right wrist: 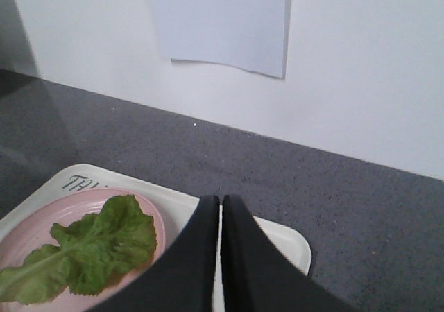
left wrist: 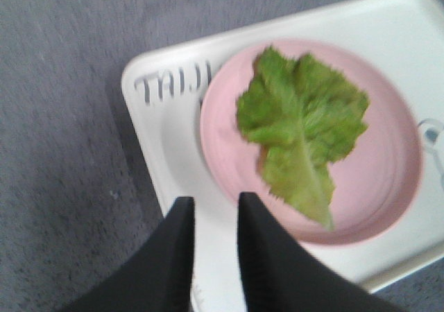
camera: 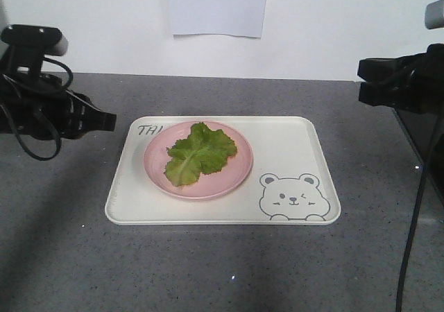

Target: Transfer vegetables to tray and serve

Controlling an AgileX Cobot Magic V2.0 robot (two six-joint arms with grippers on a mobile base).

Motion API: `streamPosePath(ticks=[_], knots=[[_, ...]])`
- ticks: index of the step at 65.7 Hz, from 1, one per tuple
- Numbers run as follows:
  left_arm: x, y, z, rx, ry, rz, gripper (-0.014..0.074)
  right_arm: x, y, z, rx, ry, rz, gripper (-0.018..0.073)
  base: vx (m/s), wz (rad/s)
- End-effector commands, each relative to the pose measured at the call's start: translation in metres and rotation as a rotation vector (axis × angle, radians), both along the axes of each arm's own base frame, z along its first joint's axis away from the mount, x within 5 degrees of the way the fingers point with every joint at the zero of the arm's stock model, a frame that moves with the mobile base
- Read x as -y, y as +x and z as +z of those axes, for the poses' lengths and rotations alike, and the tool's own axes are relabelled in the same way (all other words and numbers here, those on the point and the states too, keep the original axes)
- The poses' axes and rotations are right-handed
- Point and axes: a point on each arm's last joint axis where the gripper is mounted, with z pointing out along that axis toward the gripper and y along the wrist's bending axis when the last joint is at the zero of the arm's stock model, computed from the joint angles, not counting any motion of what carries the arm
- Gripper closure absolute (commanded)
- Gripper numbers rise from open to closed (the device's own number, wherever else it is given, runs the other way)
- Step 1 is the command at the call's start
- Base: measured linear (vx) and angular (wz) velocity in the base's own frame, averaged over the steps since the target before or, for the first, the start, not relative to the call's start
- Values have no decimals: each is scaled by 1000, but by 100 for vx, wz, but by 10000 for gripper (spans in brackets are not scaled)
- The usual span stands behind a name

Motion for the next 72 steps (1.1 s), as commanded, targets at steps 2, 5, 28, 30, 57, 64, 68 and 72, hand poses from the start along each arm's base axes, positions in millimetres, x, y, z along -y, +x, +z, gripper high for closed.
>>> streamPosePath(ticks=[2, 5, 28, 30, 57, 64, 68, 72], knots=[[-5, -20, 47, 212, -71, 27, 597, 0, -18, 31, 115, 5, -7, 564, 0, 0], [-7, -26, 55, 252, -81, 31, 605, 0, -22, 36, 132, 5, -7, 564, 0, 0], [-24, -74, 98, 499, -83, 48, 604, -5, -62, 64, 262, -11, 52, 564, 0, 0], [-26, -78, 97, 519, -74, 52, 604, -5, -66, 66, 273, -13, 56, 564, 0, 0], [-42, -130, 21, 538, -85, 95, 603, 3, -125, 7, 259, -62, -44, 564, 0, 0], [-45, -139, -2, 519, -86, 105, 603, 5, -139, -14, 250, -87, -62, 564, 0, 0], [-46, -142, -14, 507, -85, 111, 603, 5, -145, -25, 238, -89, -61, 564, 0, 0], [-47, -143, -24, 496, -91, 122, 603, 5, -150, -35, 230, -93, -62, 564, 0, 0]])
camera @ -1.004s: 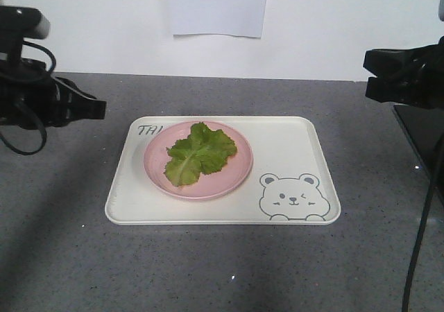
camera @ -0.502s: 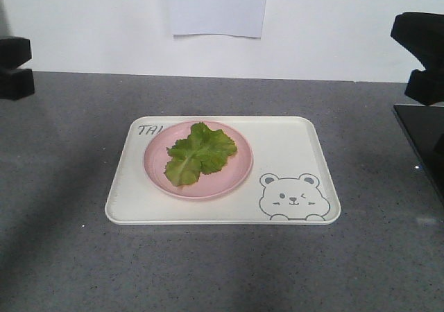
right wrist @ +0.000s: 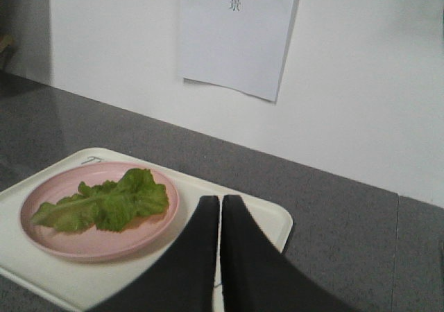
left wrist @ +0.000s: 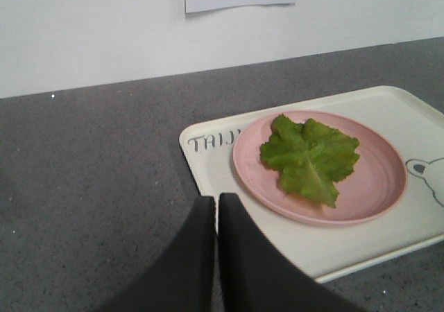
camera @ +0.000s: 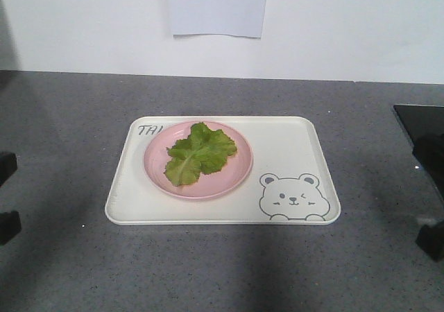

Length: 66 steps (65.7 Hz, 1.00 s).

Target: Transfer vegetables to tray and serve

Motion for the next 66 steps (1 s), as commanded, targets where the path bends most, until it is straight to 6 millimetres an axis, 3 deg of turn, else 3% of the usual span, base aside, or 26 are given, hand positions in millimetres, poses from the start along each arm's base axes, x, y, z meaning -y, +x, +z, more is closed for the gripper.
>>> streamPosePath(ticks=[1, 8, 66], knots=[[-1, 0, 1, 84, -60, 30, 603, 3, -6, -2, 28, -1, -31, 564, 0, 0], [-2, 0, -6, 75, -66, 36, 603, 2, -12, -8, 28, 3, -30, 563, 0, 0], [-3, 2, -1, 130, -78, 47, 603, -1, -14, -9, 24, 7, 10, 562, 0, 0]])
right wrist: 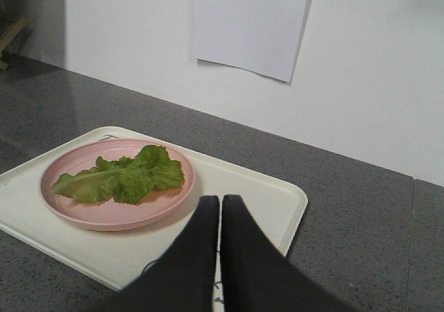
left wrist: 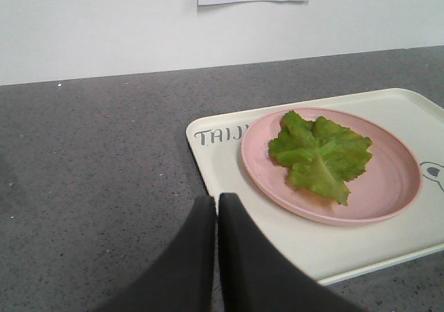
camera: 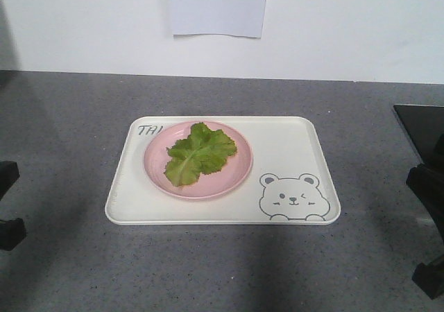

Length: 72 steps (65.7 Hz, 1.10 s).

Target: Transfer vegetables to tray and serve

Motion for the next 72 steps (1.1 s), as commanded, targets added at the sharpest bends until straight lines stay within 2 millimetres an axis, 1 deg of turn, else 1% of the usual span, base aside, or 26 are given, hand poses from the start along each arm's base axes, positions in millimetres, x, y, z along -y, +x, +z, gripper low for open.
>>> streamPosePath(ticks=[1, 38, 44, 47, 55, 63, 71, 72], knots=[[0, 2, 17, 102, -43, 17, 603, 1, 1, 10, 29, 14, -17, 562, 0, 0], [0, 2, 17, 102, -39, 15, 602, 1, 1, 10, 29, 12, -17, 562, 0, 0], [-3, -5, 12, 115, 21, 7, 602, 1, 1, 10, 29, 13, -17, 562, 0, 0], [-5, -8, 9, 127, 19, 18, 602, 1, 1, 10, 29, 13, -17, 562, 0, 0], [-14, -23, -10, 186, 6, 69, 602, 1, 1, 10, 29, 13, -16, 562, 0, 0], [-24, -41, -39, 259, -3, 129, 602, 1, 1, 10, 28, 13, -14, 562, 0, 0], [-31, -56, -67, 290, -32, 185, 602, 1, 1, 10, 29, 12, -14, 562, 0, 0], [-31, -58, -68, 297, -33, 190, 602, 1, 1, 10, 29, 12, -14, 562, 0, 0]])
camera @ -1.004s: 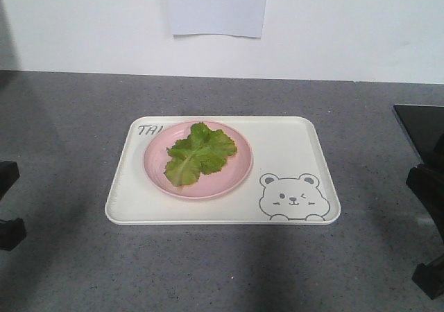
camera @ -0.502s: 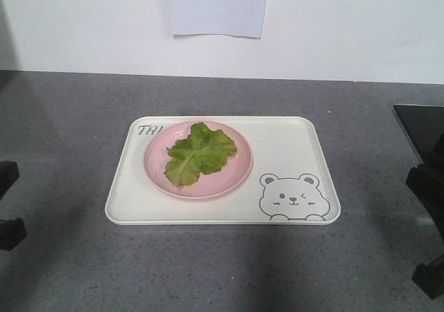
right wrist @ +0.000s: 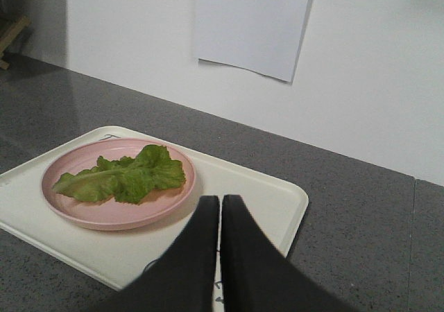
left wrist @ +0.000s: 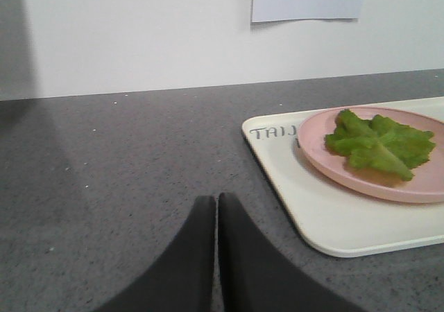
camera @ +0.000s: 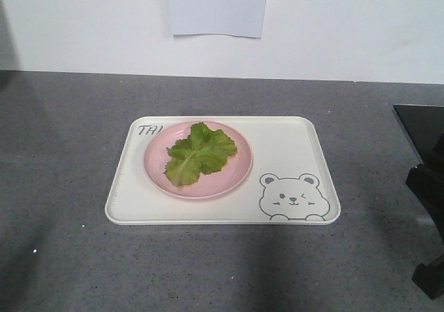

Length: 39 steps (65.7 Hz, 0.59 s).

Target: Transfer vegetables to tray and serve

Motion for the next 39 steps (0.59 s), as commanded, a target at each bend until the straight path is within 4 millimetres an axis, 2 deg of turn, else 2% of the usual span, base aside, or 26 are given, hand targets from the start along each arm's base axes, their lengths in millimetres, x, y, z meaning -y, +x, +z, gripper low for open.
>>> streamPosePath(ticks=[1, 11, 25, 39], knots=[[-6, -8, -4, 127, -38, 54, 602, 1, 1, 10, 29, 12, -15, 562, 0, 0], [-10, -21, -27, 147, -38, 102, 602, 1, 1, 10, 29, 12, -15, 562, 0, 0], [-11, -34, -33, 129, -5, 124, 602, 1, 1, 10, 29, 12, -14, 562, 0, 0], [-11, -33, -37, 80, -8, 123, 602, 1, 1, 10, 29, 14, -15, 562, 0, 0]])
